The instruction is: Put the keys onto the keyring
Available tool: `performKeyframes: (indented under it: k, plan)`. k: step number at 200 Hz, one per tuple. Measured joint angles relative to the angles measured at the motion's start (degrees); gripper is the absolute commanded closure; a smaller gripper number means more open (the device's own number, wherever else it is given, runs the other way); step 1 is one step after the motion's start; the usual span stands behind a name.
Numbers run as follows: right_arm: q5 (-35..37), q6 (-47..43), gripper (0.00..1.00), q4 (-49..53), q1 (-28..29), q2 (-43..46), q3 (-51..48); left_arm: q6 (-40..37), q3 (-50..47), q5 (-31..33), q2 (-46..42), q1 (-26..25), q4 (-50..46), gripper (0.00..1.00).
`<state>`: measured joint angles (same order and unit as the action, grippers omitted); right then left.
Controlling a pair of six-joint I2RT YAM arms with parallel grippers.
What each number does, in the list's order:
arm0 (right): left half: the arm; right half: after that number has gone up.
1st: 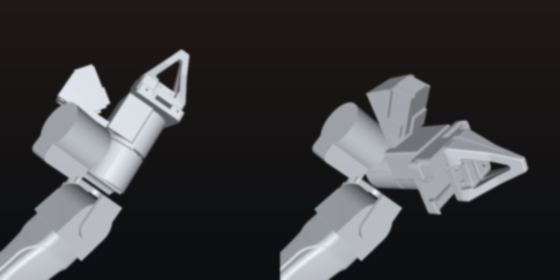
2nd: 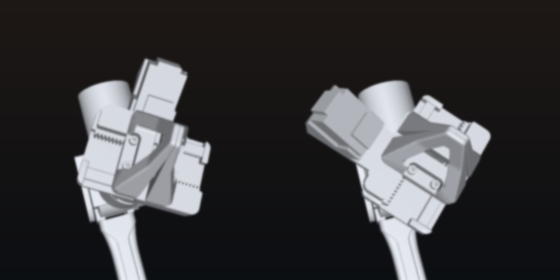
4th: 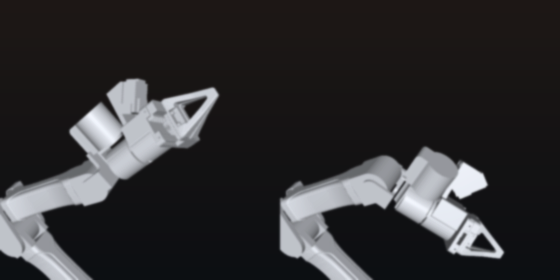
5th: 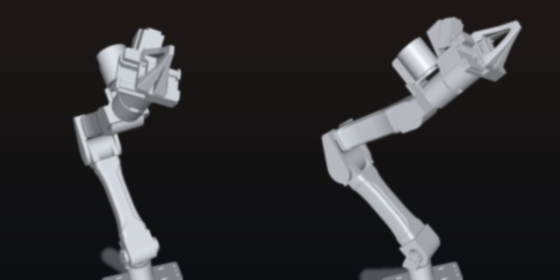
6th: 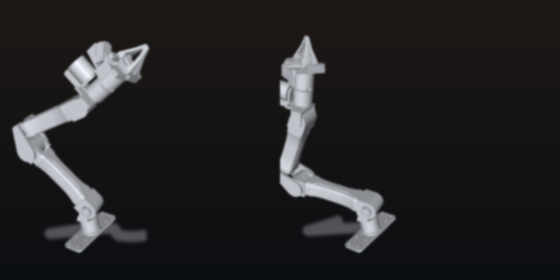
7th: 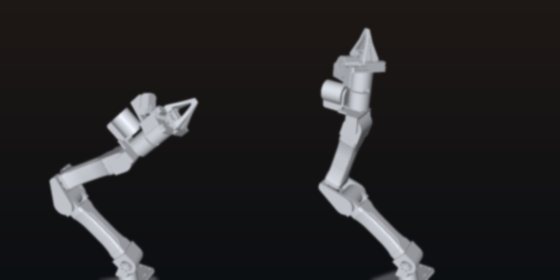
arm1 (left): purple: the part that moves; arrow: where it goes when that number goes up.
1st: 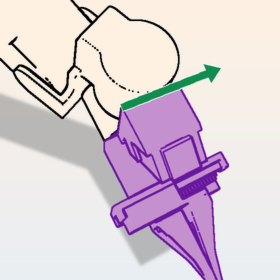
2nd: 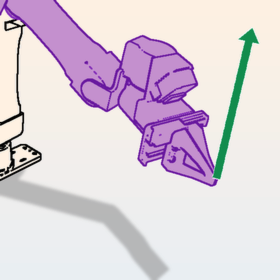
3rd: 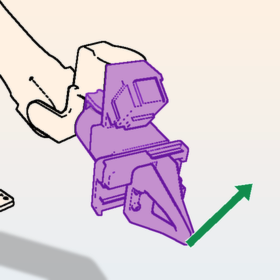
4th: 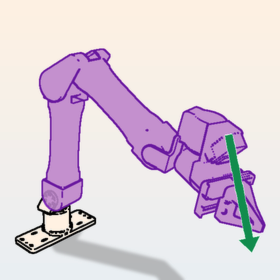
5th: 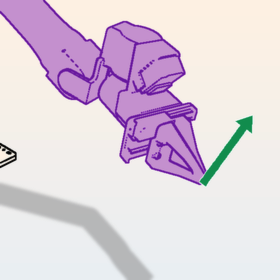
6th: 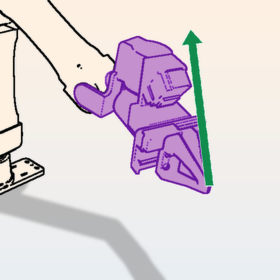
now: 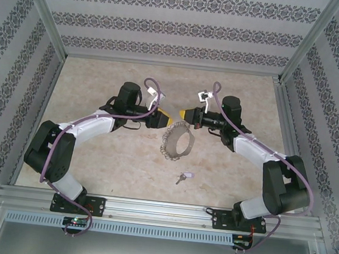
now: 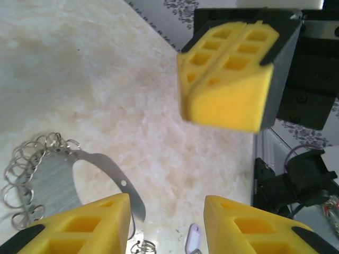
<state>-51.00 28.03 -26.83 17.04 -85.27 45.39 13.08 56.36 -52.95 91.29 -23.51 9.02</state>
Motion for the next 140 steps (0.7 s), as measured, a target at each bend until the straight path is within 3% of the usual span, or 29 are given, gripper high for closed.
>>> performKeyframes:
  k: [18,52,102,140]
  plan:
    - [4.39,3.3,0.57,0.5,-3.56,-0.07,-0.79,0.74,-0.02,2.75,0.0,-0.07,0.07,0.55]
    - [10.36,8.37,0.5,1.97,-9.86,-2.56,-3.98,2.91,-1.03,9.18,0.0,-0.76,1.01,0.53]
    - [12.2,12.7,0.49,3.41,-8.98,-11.47,-5.2,7.1,-4.48,20.57,0.0,-1.18,2.84,0.5]
    - [13.79,15.23,0.49,3.87,-6.62,-12.28,-8.87,7.19,-4.5,25.66,-1.22,-1.18,1.75,0.48]
